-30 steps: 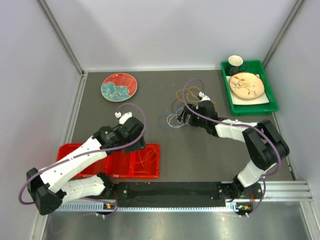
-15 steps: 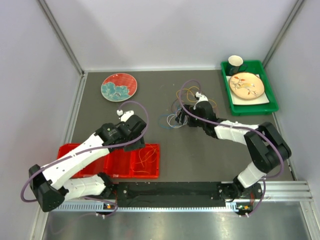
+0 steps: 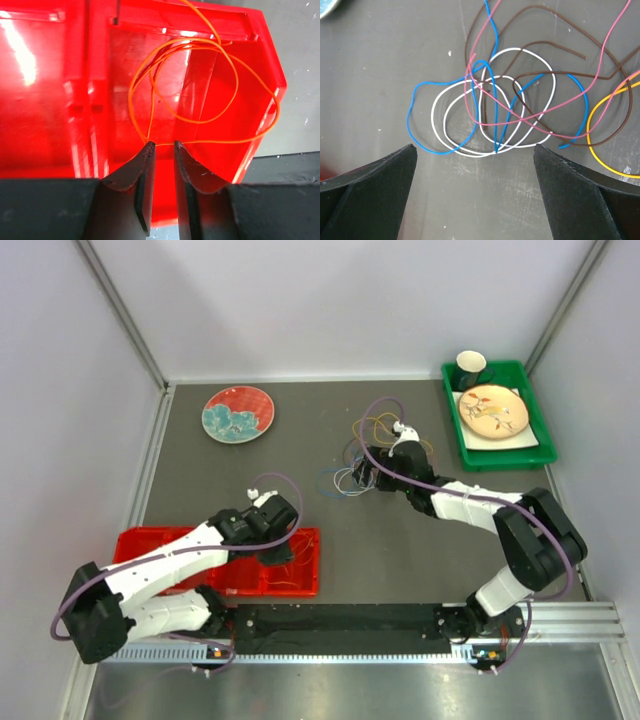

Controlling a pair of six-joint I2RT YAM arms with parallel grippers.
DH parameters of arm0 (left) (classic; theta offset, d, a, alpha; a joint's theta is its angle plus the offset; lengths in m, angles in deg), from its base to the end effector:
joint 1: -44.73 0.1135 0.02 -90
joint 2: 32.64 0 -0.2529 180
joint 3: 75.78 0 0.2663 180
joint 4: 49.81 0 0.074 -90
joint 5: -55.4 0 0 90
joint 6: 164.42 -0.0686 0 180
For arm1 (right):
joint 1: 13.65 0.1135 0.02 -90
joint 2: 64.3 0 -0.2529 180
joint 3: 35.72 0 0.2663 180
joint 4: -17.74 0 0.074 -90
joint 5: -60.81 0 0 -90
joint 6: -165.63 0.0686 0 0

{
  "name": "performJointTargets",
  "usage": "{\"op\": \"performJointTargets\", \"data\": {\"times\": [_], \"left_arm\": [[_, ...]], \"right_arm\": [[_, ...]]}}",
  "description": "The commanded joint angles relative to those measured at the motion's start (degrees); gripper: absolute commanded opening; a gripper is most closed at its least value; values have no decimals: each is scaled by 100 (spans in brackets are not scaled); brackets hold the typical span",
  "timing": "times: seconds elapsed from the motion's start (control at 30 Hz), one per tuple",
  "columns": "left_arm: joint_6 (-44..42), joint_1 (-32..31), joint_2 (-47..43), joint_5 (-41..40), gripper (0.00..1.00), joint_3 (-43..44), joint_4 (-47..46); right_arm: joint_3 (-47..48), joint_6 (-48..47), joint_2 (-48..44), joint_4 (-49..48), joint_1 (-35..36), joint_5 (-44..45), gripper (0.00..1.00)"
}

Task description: Untangle the cables

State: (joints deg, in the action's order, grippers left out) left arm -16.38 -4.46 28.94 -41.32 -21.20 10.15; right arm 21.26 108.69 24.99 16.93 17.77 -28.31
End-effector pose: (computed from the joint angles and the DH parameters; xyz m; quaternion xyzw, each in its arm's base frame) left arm 0.1496 -0.1609 0.1727 -0.0871 0.9744 -0.1264 0.1645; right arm 0.3108 0.1886 0.1495 0.0162 0.8723 0.2550 0.4168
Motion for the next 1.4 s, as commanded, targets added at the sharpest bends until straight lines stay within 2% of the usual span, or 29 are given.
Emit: {"op": "performJointTargets", "data": {"times": [0.0,0.33,0.43,0.6,0.67,0.83,1.03,1.23,1.3,1.37], "left_arm": [[102,-21,318,277,26,-271,-949],[-179,-12,1224,22,22,-166,-1302],[-328,-21,1207,-214,26,176,-943],[-644,-21,1014,-900,40,1125,7],[-776,-21,987,-1084,41,1510,314],[-978,-12,1014,-1472,47,2197,518],[-1550,-3,1426,-1648,50,2821,-79],[-1875,50,2366,-1552,52,3445,-824],[-2120,59,2630,-1525,57,3508,-1115],[-2516,76,2850,-1289,62,3429,-1818]], "right_arm": [[288,-45,167,-24,75,114,99],[332,-54,228,3,66,123,99],[341,-63,229,11,75,122,99],[332,-71,194,3,75,122,99],[306,-71,158,-15,75,131,99],[148,-54,-104,-85,75,227,99],[-361,95,-746,-208,75,1053,99],[-985,157,-1335,-646,57,2011,99],[-1161,43,-1458,-936,48,2117,99],[-1381,-10,-1459,-1376,40,2214,99]]}}
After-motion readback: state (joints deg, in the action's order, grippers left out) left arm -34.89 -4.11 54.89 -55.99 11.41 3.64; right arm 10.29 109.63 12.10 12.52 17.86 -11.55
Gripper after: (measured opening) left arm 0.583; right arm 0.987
